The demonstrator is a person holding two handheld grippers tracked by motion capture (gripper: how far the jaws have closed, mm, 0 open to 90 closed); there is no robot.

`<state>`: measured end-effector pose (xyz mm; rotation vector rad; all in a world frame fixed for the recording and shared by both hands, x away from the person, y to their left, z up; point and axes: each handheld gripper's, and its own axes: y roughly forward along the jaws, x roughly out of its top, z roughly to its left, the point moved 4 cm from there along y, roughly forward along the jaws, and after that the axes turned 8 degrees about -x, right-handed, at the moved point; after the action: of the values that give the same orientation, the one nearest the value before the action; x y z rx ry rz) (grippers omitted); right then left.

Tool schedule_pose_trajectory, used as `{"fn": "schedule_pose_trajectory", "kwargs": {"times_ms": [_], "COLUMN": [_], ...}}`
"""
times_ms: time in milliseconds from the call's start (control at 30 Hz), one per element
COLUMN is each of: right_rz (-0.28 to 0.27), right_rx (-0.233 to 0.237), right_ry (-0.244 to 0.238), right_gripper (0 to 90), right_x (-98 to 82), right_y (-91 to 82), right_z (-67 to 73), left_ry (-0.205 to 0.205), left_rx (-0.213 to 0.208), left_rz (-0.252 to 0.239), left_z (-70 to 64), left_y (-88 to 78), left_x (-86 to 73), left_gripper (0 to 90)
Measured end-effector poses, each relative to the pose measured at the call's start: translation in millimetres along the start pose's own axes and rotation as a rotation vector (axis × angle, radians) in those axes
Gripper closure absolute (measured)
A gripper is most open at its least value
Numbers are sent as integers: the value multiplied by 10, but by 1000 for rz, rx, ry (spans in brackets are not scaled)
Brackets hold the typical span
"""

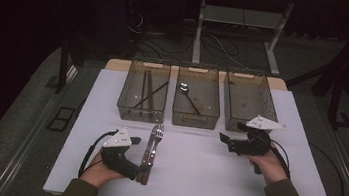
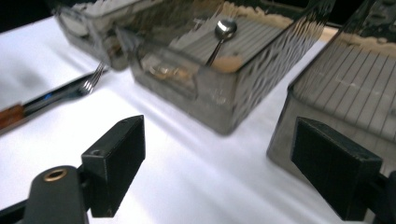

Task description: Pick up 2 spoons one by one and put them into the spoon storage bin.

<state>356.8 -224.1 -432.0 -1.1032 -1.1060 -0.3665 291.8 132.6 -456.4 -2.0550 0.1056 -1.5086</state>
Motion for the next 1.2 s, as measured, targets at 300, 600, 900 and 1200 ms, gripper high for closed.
{"fn": "schedule_pose_trajectory", "kwargs": {"times_ms": [300, 600, 900, 1200], "right_rz": [3, -5, 9, 5], "right_rx": [29, 8, -6, 5], "right_ry": [-4, 33, 22, 7], "right_gripper": [179, 179, 179, 179], "right_x": [-290, -549, -689, -675], "right_y": [-193, -436, -579, -570], "right_z": [20, 2, 29, 47], "left_ry": [1, -3, -5, -9], "left_rx": [3, 5, 34, 55], "left_rz": [-2, 12, 48, 79], "left_z": [-1, -6, -3, 16], "left_y": [-3, -3, 13, 23], "left_x": [5, 5, -8, -8], "left_gripper": [0, 0, 19, 141]}}
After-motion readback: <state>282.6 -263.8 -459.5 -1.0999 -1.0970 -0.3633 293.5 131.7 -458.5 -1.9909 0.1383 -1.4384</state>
